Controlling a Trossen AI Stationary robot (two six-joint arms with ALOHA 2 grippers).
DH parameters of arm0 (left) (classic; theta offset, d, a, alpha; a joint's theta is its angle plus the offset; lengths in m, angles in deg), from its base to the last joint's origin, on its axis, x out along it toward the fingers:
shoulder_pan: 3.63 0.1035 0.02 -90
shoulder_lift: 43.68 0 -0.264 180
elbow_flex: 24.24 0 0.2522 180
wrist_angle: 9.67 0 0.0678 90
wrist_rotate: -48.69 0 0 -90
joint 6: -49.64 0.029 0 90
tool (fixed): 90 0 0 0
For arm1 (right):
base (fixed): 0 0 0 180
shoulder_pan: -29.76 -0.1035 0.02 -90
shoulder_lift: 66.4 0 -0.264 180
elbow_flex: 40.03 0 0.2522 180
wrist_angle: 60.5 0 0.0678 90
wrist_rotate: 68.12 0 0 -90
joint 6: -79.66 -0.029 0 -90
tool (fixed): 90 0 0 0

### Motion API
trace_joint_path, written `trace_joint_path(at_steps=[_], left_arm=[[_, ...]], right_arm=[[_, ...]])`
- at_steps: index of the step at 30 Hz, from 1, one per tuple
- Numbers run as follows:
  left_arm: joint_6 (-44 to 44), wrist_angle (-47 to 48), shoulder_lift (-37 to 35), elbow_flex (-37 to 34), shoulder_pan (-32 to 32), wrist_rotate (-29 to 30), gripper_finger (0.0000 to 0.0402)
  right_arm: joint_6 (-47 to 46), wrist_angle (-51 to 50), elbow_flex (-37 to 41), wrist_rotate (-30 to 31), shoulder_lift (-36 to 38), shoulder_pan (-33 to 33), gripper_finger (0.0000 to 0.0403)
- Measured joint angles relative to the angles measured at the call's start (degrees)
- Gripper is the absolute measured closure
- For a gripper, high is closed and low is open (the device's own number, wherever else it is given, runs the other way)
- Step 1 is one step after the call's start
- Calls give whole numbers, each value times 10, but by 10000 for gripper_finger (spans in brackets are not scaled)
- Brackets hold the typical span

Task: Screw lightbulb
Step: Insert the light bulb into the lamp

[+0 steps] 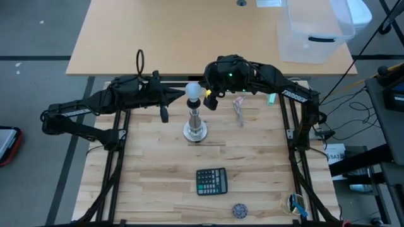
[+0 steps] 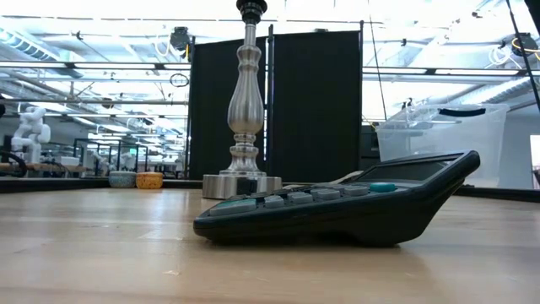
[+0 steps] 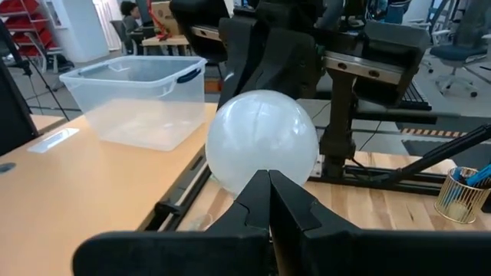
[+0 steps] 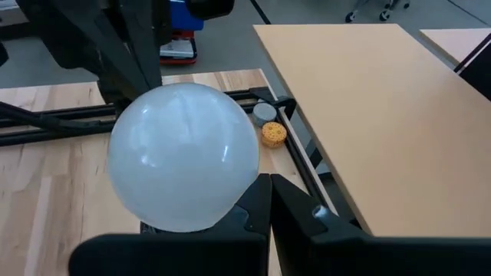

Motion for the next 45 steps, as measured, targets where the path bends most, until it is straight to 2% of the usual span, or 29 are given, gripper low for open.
trace_joint_path(at_steps=[17,24,28,38,41,45], left_arm=[[-9,4,0,0,10,4,401],[-25,1,9,0,11,39,401],[-27,1,9,-1,10,56,401],[-27,-14,-19,0,10,82,401],[-28,-22,-24,0,10,82,401],[-28,-35,-25,0,9,52,401]], right_arm=[[-19,-15,-1,22,1,-31,403],[-19,-23,0,6,-2,-46,403],[-18,-31,0,55,-1,-49,403],[16,-28,0,103,41,-49,403],[23,-13,0,85,73,-43,402],[2,7,-1,-15,105,-19,384]])
